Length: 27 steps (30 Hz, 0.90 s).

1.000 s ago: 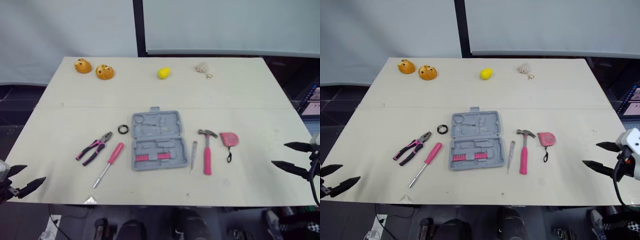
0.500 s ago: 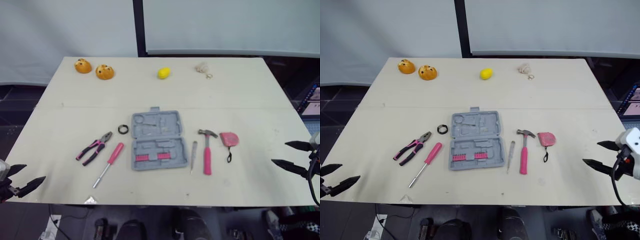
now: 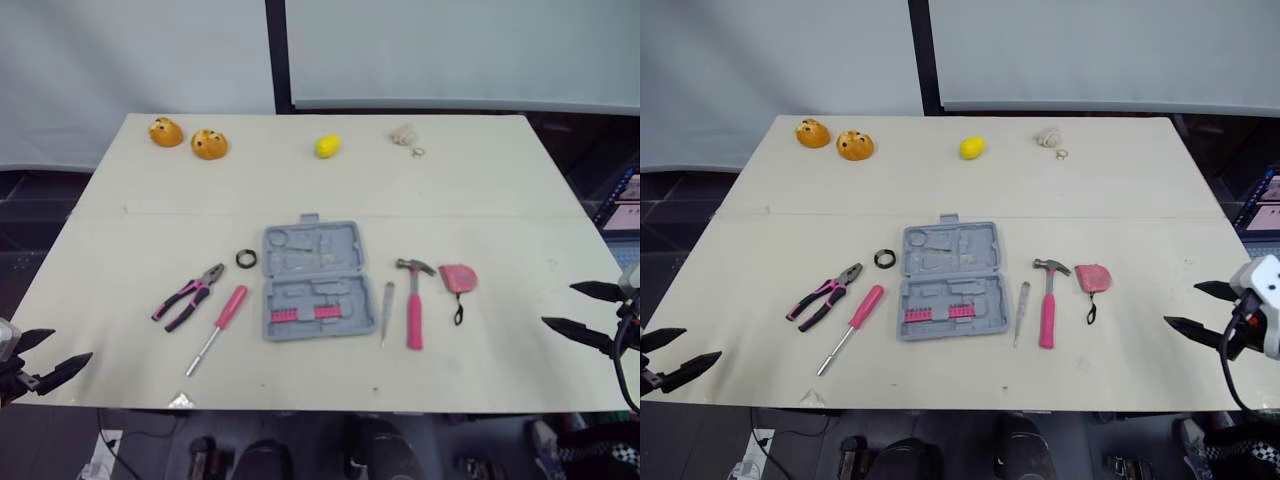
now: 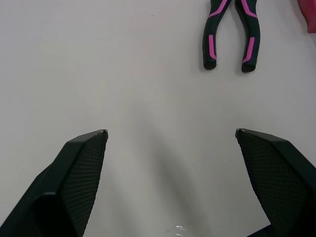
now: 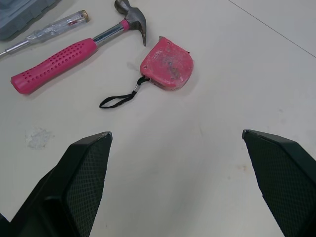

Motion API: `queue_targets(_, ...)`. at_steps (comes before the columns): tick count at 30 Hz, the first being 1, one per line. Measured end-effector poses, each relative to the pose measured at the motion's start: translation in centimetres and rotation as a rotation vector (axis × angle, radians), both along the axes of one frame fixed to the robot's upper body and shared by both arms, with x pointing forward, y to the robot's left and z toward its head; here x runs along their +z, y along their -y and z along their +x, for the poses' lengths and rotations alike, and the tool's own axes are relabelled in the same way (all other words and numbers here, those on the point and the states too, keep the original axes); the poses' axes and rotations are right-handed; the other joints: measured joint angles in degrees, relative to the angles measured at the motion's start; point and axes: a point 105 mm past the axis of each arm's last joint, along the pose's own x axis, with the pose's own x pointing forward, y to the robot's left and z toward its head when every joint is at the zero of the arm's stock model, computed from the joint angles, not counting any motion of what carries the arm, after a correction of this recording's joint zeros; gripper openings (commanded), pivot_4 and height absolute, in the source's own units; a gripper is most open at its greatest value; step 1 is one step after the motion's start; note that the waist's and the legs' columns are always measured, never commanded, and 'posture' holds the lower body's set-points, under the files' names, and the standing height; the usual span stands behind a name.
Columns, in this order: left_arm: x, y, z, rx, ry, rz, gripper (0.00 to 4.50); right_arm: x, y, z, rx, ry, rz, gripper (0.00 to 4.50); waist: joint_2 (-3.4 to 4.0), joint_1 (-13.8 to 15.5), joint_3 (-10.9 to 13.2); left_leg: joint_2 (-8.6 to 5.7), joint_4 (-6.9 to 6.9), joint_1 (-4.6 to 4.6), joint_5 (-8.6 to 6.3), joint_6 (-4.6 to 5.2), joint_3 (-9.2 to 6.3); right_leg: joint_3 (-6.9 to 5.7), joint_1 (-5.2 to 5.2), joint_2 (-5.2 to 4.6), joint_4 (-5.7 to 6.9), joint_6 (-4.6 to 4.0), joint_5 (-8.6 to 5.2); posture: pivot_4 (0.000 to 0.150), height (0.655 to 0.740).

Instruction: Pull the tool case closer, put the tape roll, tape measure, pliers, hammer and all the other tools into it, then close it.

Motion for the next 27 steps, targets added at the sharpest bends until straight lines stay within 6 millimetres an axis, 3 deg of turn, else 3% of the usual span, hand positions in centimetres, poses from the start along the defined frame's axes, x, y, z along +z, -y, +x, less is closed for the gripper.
queue_targets(5,0.4,0.7,1.0,-0.027,0.015,-0.006,4.46,0.3,0.0,0.1,-0.008,0.014,-0.004,4.5,-0.01,0.02,0.0,-0.02,0.01,0.0,0.0,0.0,0.0,0.01,0.0,0.0,0.02,0.0,0.0,0.15,0.7292)
queue_targets(9,1.0,3.0,2.3,-0.126,0.018,-0.018,4.46,1.0,-1.0,0.4,0.018,0.036,-0.009,4.5,0.0,0.04,-0.01,-0.02,0.01,0.0,0.02,-0.03,0.0,0.02,0.0,0.0,0.04,0.0,0.0,0.15,0.7292)
queue_targets(14,2.9,6.7,5.1,-0.309,0.04,-0.028,4.46,2.6,-4.8,2.4,0.121,0.081,-0.014,4.5,0.0,-0.1,-0.01,-0.02,0.06,0.01,0.04,-0.06,0.05,0.09,-0.03,0.04,0.15,0.0,0.0,0.15,0.7292)
queue_targets(18,3.5,9.7,7.5,-0.459,0.042,-0.019,4.46,2.5,-8.6,4.7,0.211,0.081,-0.008,4.5,0.0,-0.12,-0.01,-0.07,0.15,-0.08,0.1,-0.09,0.21,0.2,-0.21,0.06,0.32,0.0,0.0,0.15,0.7292)
queue_targets(26,2.0,13.6,10.8,-0.647,-0.006,0.007,4.46,0.8,-14.3,7.9,0.344,0.022,-0.035,4.5,0.0,0.01,-0.01,-0.03,0.86,-0.4,0.06,0.05,0.29,0.1,-0.35,0.13,0.55,0.02,0.01,0.15,0.7292)
queue_targets(27,1.7,13.8,11.1,-0.653,-0.008,-0.003,4.23,0.5,-14.5,8.2,0.345,0.012,-0.041,4.24,0.0,0.03,-0.01,-0.04,0.87,-0.4,0.06,0.06,0.29,0.09,-0.35,0.13,0.63,0.02,0.01,0.15,0.7292)
